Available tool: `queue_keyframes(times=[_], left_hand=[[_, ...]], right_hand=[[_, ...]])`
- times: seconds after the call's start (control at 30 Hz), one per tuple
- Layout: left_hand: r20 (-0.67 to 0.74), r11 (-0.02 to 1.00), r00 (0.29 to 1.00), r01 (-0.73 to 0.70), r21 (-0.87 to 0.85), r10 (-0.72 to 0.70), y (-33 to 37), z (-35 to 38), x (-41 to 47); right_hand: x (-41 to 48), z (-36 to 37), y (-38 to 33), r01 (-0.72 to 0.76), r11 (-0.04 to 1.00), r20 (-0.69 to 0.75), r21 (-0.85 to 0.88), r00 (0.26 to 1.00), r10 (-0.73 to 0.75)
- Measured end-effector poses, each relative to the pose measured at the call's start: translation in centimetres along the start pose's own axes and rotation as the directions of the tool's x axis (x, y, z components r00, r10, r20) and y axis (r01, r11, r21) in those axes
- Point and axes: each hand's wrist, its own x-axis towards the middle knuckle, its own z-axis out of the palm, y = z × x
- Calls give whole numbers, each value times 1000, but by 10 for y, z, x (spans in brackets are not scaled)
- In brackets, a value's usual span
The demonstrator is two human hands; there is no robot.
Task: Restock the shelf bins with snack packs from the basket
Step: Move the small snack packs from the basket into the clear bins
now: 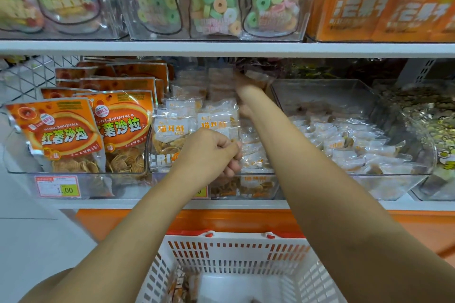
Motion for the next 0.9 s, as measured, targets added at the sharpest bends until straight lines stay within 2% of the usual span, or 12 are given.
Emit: queue_keyframes(times=[0.07,0.17,0.3,0.33,0.4,0.47,0.53,0.6,0.7,0.73,0.8,0.9], left_hand=[[-7,997,1000,-30,73,31,-4,-4,0],[-13,988,998,-64,138,67,-7,-11,-3],[-27,987,997,-66,145,70,-11,-17,-8],[-31,988,997,-64,142,70,-12,-18,-10],[-31,987,997,-63,145,69,-14,-20,-12],[-27,983,997,-68,169,74,-14,-20,-13],[-27,978,996,-76,195,83,-14,-20,-11],[-32,976,995,-84,201,92,-12,-20,-9],[-39,976,994,-88,198,97,-11,-19,-6],[-43,976,994,-88,201,99,-11,-18,-5],[-44,974,994,-94,207,105,-12,-18,-4],[-37,977,994,-91,193,100,-13,-19,-2]], right_hand=[[-3,4,-1,74,994,40,-84,997,-71],[-15,0,-7,81,984,65,-157,995,-71],[-18,-19,-12,95,904,-51,-417,991,-127],[-18,-25,-14,100,831,-47,-547,987,-151],[-22,-35,-17,85,574,-11,-814,987,-162],[-26,-39,-24,77,326,19,-942,984,-176],[-25,-41,-28,46,169,8,-985,975,-223],[-20,-40,-29,6,167,-47,-986,948,-315],[-6,-38,-23,39,350,-132,-936,883,-451],[-3,-38,-23,58,382,-142,-922,868,-475],[7,-39,-22,63,368,-129,-928,872,-472],[14,-43,-25,29,269,-103,-963,881,-462]])
